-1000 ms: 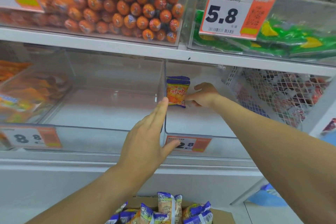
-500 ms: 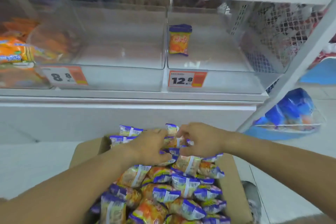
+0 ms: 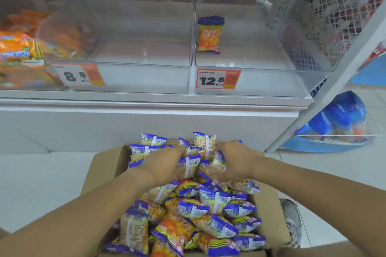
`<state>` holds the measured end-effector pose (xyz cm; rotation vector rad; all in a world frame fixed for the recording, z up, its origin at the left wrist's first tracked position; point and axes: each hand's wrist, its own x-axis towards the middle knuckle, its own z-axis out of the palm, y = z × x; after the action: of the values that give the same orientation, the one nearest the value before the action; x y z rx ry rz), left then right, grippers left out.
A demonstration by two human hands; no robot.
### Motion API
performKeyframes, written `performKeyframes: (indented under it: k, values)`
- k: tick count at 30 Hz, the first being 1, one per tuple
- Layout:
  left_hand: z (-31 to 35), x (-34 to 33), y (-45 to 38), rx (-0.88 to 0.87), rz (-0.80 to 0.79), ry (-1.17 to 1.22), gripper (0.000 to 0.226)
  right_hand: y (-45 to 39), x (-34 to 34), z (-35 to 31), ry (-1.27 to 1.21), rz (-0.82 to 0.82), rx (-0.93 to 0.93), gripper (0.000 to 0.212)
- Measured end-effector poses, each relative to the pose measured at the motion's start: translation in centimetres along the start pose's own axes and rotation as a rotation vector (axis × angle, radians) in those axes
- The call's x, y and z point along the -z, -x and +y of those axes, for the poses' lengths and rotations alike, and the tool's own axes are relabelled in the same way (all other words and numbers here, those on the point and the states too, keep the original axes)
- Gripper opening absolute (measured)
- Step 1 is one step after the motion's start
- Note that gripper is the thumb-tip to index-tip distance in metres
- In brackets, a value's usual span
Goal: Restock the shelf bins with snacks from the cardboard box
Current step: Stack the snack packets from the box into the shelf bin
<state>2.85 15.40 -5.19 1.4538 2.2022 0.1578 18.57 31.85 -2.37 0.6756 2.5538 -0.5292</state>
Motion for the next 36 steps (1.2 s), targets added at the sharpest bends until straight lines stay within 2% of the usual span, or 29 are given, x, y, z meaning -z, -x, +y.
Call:
performKeyframes:
  k: [2, 5, 7, 10, 11, 13, 16, 20, 23, 24, 27, 29, 32, 34, 36]
  values:
    - [-0.2, 1.3, 0.5, 0.038, 0.002, 0.162, 0.024, 0.4, 1.3, 0.5, -0.102, 0.037, -0.028, 0.063]
    - [0.1, 2.5, 1.7, 0.078, 0.035, 0.666, 0.024, 1.4, 3.2, 0.9, -0.376, 0.162, -0.101, 0.061]
    - [0.8, 3.1, 2.3, 0.071, 0.114, 0.854, 0.029, 1.8, 3.6, 0.8, -0.619, 0.253, -0.144, 0.058]
    - [2.6, 3.6, 2.5, 0.131, 0.260, 1.115, 0.023, 2.2, 3.6, 0.5, -0.777, 0.367, -0.103, 0.055]
    - [3.0, 3.6, 2.5, 0.164, 0.309, 1.153, 0.020, 2.3, 3.6, 0.2, -0.856, 0.373, -0.080, 0.051]
    - [3.4, 3.8, 2.2, 0.193, 0.395, 1.047, 0.020, 2.6, 3.6, -0.2, -0.997, 0.358, -0.021, 0.044]
    - [3.3, 3.9, 2.0, 0.164, 0.449, 0.929, 0.007, 3.2, 3.6, -1.0, -0.996, 0.369, 0.066, 0.041]
    - [3.9, 4.8, 2.1, 0.236, 0.511, 1.079, 0.052, 3.4, 3.4, -2.1, -1.035, 0.387, 0.122, 0.043]
    - [4.0, 5.5, 1.7, 0.380, 0.436, 1.192, 0.074, 3.7, 3.8, -2.9, -1.094, 0.322, 0.160, 0.031]
    - [3.8, 5.8, 1.6, 0.412, 0.373, 1.229, 0.069, 3.8, 4.0, -3.0, -1.126, 0.306, 0.173, 0.025]
    - [3.7, 6.5, 1.7, 0.328, 0.089, 1.402, 0.027, 4.1, 4.4, -3.4, -1.150, 0.368, 0.166, 0.011]
    - [3.8, 6.7, 1.9, 0.289, 0.005, 1.478, 0.023, 3.9, 4.4, -3.4, -1.150, 0.397, 0.104, 0.010]
    - [4.0, 6.9, 2.0, 0.237, -0.025, 1.542, 0.025, 3.5, 4.4, -3.0, -1.175, 0.379, -0.005, 0.051]
    - [4.1, 7.3, 2.0, 0.202, -0.004, 1.539, 0.030, 3.4, 4.8, -2.8, -1.268, 0.300, -0.036, 0.073]
    - [4.0, 8.0, 2.1, 0.142, -0.002, 1.529, 0.036, 3.1, 5.2, -2.5, -1.365, 0.214, -0.021, 0.075]
